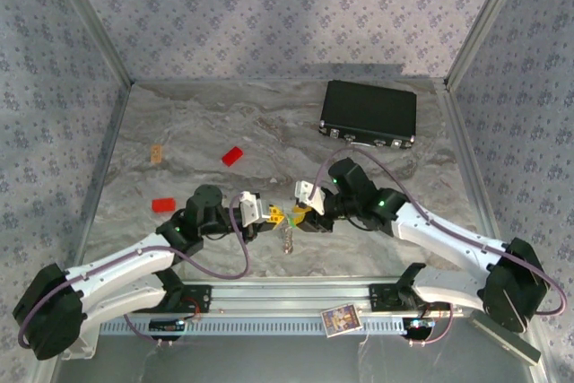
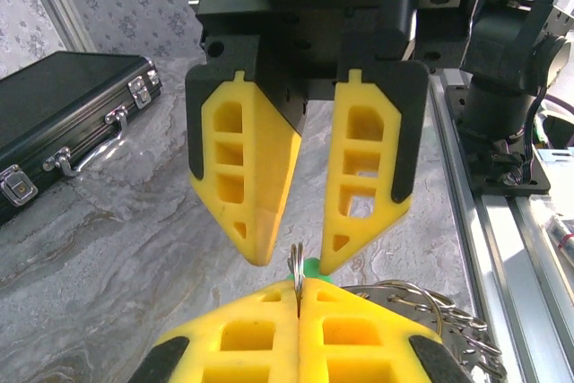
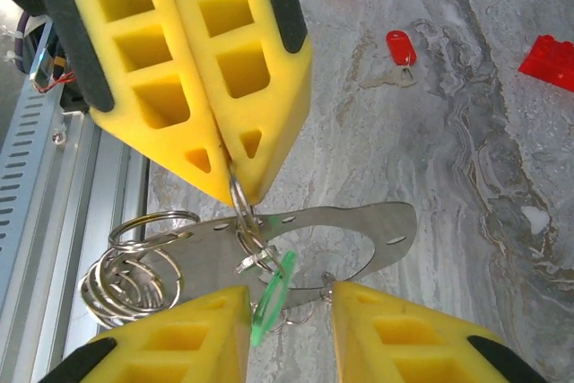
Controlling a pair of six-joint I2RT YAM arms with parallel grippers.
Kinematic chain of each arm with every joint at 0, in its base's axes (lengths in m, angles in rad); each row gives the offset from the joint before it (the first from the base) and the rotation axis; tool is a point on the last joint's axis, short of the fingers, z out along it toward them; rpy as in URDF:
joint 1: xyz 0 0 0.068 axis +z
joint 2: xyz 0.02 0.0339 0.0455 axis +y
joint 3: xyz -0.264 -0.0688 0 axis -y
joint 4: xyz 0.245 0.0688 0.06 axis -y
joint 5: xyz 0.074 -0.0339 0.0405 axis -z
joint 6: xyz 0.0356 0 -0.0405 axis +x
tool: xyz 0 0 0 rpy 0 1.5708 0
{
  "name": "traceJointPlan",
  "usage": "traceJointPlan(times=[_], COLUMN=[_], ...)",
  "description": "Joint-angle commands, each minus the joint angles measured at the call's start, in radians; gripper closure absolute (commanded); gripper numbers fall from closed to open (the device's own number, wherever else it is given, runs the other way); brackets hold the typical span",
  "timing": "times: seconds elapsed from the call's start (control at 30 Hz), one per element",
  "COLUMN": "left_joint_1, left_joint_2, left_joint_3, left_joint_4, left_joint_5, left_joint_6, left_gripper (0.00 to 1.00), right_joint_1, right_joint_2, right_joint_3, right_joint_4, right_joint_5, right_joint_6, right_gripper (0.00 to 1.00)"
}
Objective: Put the keys on the keyring
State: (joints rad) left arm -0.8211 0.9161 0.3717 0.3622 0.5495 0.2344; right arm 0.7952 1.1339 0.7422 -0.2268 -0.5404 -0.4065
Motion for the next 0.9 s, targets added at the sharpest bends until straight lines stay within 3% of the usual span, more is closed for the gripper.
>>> traceJointPlan(times=[0.0,0.23,0.5,0.57,0.73,0.87], left_joint_1=[-0.003,-0.004,-0.004,-0.004,-0.004,-0.004], left_joint_2=[-0.019,-0.011,-0.004,-0.007,-0.016,-0.013], left_joint_3=[-0.001,-0.002,-0.005,-0.004,-0.010,-0.014], left_joint_4=[0.066,0.083,0.106,0.101,0.096,0.115], left_joint_5=[0.016,0.022,0.015,0.008,0.002,0.007], left_joint_6=[-0.009,-0.013,-0.009,-0.004,-0.004,-0.014], left_gripper=[1.00,1.00,1.00,1.00,1.00,1.00], right_joint_1=[0.000,0.001,0.011,0.011,0.000,0.002], right_joint_2=[0.016,0.045,0.094,0.089,0.029,0.008], right_joint_3=[-0.007,0.010,0.029,0.029,-0.001,-0.032], right_joint_4=[0.014,0.013,0.013,0.011,0.013,0.032], right_joint_5=[-0.027,-0.054,-0.056,-0.047,-0.022,-0.015], right_joint_6=[0.013,0.013,0.013,0.012,0.014,0.026], right_gripper=[0.74,0.92,0.98,0.95,0.68,0.63])
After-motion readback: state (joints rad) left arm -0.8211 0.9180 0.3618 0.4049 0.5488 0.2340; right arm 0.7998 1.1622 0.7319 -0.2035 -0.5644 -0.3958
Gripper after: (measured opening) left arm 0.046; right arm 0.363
